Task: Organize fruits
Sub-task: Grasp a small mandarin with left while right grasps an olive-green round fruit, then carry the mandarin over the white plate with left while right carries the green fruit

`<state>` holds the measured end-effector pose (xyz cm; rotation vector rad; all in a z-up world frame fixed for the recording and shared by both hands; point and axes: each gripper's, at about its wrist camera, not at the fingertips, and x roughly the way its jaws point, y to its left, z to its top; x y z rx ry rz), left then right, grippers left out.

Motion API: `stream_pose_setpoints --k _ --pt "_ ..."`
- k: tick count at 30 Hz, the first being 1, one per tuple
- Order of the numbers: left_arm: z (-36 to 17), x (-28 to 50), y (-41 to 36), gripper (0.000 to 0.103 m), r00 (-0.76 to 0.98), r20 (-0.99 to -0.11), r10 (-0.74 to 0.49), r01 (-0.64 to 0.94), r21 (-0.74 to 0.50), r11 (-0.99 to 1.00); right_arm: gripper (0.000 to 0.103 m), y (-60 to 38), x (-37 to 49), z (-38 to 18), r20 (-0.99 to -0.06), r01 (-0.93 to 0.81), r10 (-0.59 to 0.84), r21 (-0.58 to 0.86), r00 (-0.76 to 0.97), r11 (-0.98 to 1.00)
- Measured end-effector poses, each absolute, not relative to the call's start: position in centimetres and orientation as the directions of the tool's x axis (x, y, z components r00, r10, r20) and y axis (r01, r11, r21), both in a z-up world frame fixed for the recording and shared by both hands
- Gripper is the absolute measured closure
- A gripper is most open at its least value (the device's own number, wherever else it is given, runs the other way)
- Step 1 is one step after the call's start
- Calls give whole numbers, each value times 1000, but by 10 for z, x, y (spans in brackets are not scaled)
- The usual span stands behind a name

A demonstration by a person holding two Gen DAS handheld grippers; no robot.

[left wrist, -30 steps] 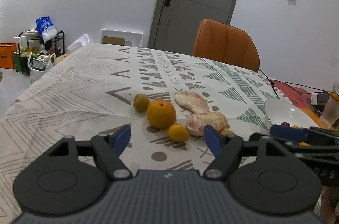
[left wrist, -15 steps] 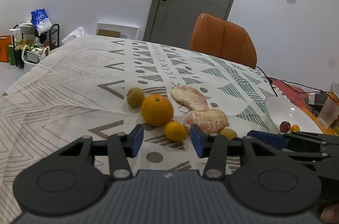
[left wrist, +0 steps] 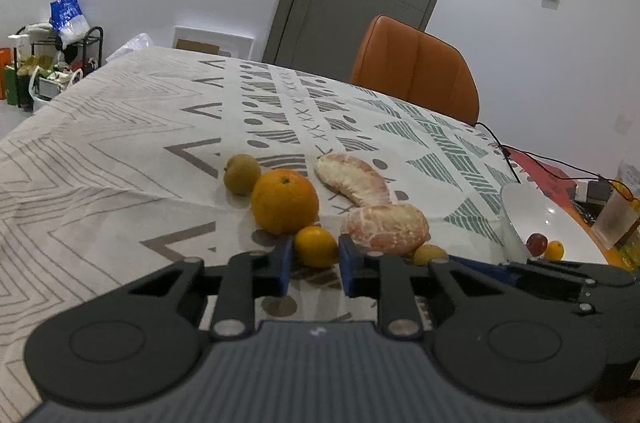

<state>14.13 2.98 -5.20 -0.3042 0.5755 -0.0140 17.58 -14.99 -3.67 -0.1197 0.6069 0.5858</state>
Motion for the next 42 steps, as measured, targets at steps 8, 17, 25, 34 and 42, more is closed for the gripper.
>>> stream_pose_setpoints --k 8,17,25,34,42 --pt "-44 130 26 80 851 -518 -91 -66 -277 959 81 -159 170 -30 -551 -533 481 77 682 843" --pt "-31 124 17 80 862 -498 -93 -47 -261 964 81 -170 161 -22 -523 -515 482 94 703 852" --pt "-24 122 -1 80 867 -482 -125 0 -251 968 81 -188 154 -13 -495 -486 468 101 732 868" --pt "-17 124 -24 80 869 -472 -146 36 -234 972 81 -215 152 -9 -476 -446 444 116 759 887" --pt "-12 130 -49 80 868 -466 -170 76 -213 974 81 -237 149 -6 -460 -413 420 123 782 902"
